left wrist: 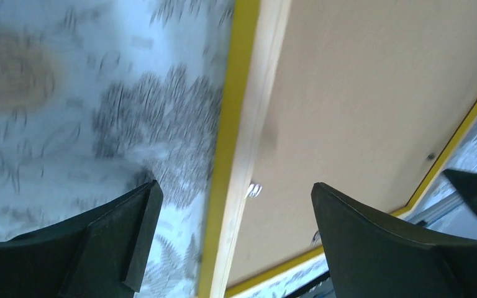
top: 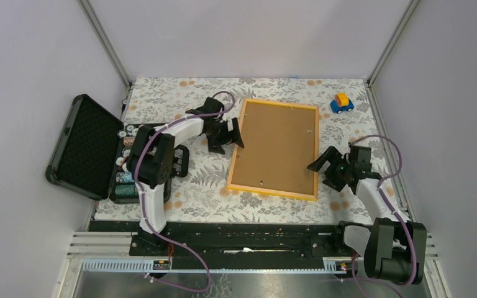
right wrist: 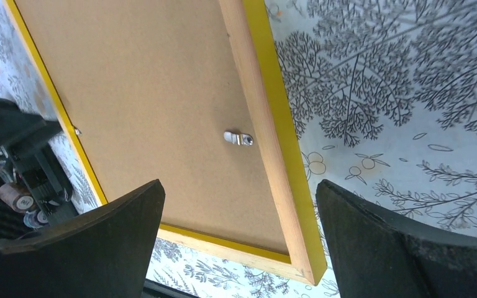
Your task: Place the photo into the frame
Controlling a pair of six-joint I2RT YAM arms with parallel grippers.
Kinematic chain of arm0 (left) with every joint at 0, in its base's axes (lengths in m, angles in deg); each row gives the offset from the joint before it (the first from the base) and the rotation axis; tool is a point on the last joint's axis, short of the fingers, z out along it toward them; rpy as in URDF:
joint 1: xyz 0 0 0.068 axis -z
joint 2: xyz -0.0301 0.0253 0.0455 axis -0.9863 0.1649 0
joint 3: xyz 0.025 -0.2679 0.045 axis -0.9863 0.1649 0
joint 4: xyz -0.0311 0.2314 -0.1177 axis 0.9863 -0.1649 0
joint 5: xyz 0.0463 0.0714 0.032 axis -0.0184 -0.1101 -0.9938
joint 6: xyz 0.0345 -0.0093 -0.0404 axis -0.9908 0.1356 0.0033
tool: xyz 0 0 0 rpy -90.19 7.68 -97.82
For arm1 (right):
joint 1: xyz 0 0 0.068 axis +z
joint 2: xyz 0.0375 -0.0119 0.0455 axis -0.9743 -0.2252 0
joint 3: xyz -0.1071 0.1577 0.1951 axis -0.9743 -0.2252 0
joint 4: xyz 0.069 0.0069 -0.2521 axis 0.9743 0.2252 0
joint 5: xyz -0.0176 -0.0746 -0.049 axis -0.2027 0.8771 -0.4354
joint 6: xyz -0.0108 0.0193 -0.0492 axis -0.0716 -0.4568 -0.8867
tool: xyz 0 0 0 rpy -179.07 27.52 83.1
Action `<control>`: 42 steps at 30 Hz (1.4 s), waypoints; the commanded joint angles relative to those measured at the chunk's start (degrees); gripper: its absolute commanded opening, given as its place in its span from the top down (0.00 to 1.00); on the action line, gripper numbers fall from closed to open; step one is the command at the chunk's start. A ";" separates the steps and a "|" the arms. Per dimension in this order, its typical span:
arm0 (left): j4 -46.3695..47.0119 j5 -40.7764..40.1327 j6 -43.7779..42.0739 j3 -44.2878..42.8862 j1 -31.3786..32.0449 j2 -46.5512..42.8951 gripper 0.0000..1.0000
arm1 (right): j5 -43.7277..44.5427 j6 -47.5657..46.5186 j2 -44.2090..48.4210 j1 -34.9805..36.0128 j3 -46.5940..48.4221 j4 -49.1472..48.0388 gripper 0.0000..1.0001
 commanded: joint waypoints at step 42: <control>13.55 -8.27 48.47 47.48 18.45 -43.41 0.11 | 28.21 -10.66 -25.97 12.13 30.67 15.08 0.00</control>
